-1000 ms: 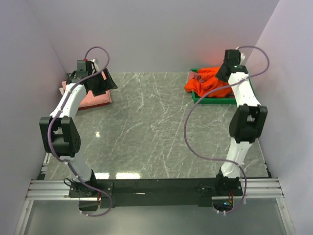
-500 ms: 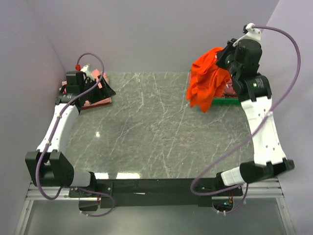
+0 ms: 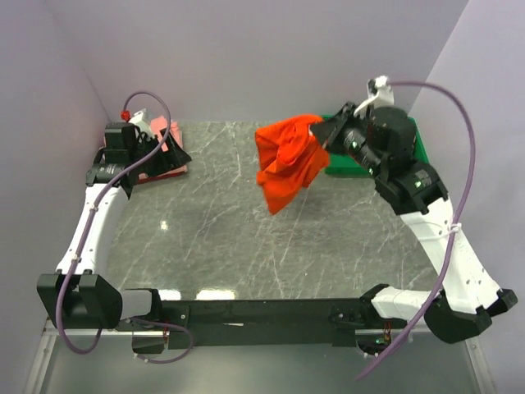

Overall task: Fold and stack the t-shirts
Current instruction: Move the tshirt to the center of the board, then flatten the tshirt out

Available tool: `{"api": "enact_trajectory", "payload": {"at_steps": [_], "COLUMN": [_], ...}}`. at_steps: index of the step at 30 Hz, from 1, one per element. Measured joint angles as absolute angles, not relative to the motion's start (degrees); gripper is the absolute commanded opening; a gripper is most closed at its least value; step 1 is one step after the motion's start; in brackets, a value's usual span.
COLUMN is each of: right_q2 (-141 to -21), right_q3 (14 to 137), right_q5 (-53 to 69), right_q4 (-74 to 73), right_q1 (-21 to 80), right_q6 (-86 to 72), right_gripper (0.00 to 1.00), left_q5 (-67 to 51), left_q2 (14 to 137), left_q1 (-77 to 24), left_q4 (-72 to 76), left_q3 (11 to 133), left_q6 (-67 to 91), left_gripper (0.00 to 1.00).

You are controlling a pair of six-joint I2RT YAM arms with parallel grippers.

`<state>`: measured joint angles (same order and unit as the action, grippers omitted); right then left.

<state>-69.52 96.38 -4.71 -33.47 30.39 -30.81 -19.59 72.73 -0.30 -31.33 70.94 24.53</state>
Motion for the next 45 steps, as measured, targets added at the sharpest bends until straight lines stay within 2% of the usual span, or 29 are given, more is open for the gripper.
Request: {"api": "enact_trajectory", "payload": {"at_steps": [1, 3, 5, 10, 12, 16, 23, 27, 33, 39, 45], "right_q2": [-68.16, -65.32, -62.26, -57.54, -56.31, -52.21, -52.53, -54.33, -57.01, -61.12, -65.17], "right_q3": [93.08, 85.93, 78.30, 61.67, 57.93, 53.01, 45.87, 43.66, 43.66, 43.92, 45.95], "right_q5": [-5.32, -7.42, -9.45, -13.69, -13.76, -11.94, -7.57, -6.42, -6.09, -5.41, -4.80], "right_q4": [-33.65, -33.87, -34.96, -41.04, -42.13, -42.30, -36.88, -35.14, -32.03, -30.48, -30.13], "right_q1": [30.39, 29.36, 27.20, 22.48, 22.52, 22.96, 30.46, 34.41, 37.67, 39.31, 39.64], "right_q6": [-32.56, -35.88, -38.33, -42.61, -43.18, -44.56, -49.82, -52.62, -54.46, -54.85, -54.50], "right_gripper": [0.39, 0.83, 0.88, 0.88, 0.84, 0.78, 0.75, 0.75, 0.75, 0.75, 0.75], "left_q5": [-19.29, -18.39, -17.26, -14.76, -14.22, -14.20, -14.50, -15.79, -16.01, -16.64, -17.08], "left_q2": [72.49, 71.81, 70.54, 65.36, 63.83, 63.22, 68.71, 76.53, 88.53, 95.90, 102.06], "left_q1": [-0.30, -0.30, -0.30, -1.76, -3.68, -7.75, -15.81, -17.41, -17.45, -17.52, -18.06], "left_q4": [-31.59, -32.45, -32.88, -33.80, -33.74, -33.30, -28.10, -24.03, -21.56, -19.55, -19.16], "left_q3": [70.94, 70.94, 70.48, 65.30, 62.57, 57.14, 53.52, 54.63, 59.88, 66.11, 70.46], "left_q6": [24.45, 24.12, 23.42, 22.63, 22.59, 23.79, 27.77, 28.86, 29.34, 29.15, 29.12], "left_gripper": [0.80, 0.79, 0.78, 0.80, 0.79, 0.77, 0.68, 0.62, 0.58, 0.49, 0.46]}}
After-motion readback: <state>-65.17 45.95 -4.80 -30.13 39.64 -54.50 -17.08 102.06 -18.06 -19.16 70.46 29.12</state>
